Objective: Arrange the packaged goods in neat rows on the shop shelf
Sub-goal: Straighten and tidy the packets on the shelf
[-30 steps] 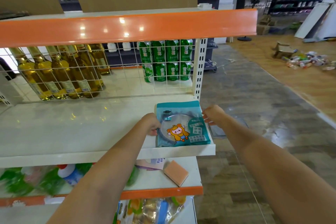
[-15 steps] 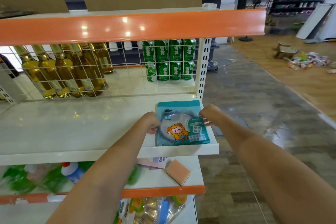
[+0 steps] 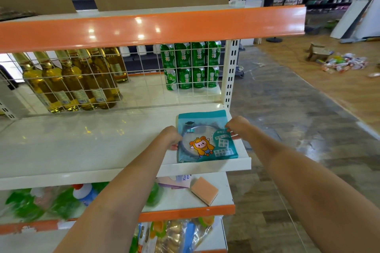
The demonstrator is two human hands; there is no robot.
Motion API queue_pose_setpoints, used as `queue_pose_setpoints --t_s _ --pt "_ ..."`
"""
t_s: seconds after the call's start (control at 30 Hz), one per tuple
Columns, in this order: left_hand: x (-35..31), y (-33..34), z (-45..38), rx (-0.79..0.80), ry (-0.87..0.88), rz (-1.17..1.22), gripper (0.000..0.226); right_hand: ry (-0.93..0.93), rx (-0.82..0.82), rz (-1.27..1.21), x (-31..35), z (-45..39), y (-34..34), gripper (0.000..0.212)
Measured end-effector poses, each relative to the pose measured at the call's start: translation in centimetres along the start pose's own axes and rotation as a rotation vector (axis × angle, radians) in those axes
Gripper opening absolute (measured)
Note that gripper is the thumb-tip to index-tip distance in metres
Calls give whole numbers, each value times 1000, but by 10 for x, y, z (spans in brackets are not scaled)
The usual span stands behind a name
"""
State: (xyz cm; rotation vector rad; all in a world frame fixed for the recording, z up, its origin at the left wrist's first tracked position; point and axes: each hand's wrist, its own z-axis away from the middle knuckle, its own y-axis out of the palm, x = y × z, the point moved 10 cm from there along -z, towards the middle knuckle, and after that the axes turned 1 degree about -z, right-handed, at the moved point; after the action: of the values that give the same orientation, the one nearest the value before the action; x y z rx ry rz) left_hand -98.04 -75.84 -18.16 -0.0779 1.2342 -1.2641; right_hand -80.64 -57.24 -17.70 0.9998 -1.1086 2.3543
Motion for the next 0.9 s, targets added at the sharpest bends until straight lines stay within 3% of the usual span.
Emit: queue_pose_setpoints --t_s 0.43,0.53,0.6,0.67,0.73,0.9 --pt "16 -12 0 1 -23 26 11 -36 -5 41 9 3 19 20" --pt "18 -14 -2 -4 -24 25 8 -74 -21 17 12 3 18 6" --pt "17 -14 -3 -5 -21 18 7 -65 -34 -24 10 3 16 12" --pt "16 -15 -4 -4 -16 -10 7 -35 7 16 6 5 19 6" --pt "16 -15 -4 -8 -12 -53 7 -6 29 23 6 6 19 19" --pt "3 -23 -1 -48 60 -315 16 -65 24 171 19 8 13 24"
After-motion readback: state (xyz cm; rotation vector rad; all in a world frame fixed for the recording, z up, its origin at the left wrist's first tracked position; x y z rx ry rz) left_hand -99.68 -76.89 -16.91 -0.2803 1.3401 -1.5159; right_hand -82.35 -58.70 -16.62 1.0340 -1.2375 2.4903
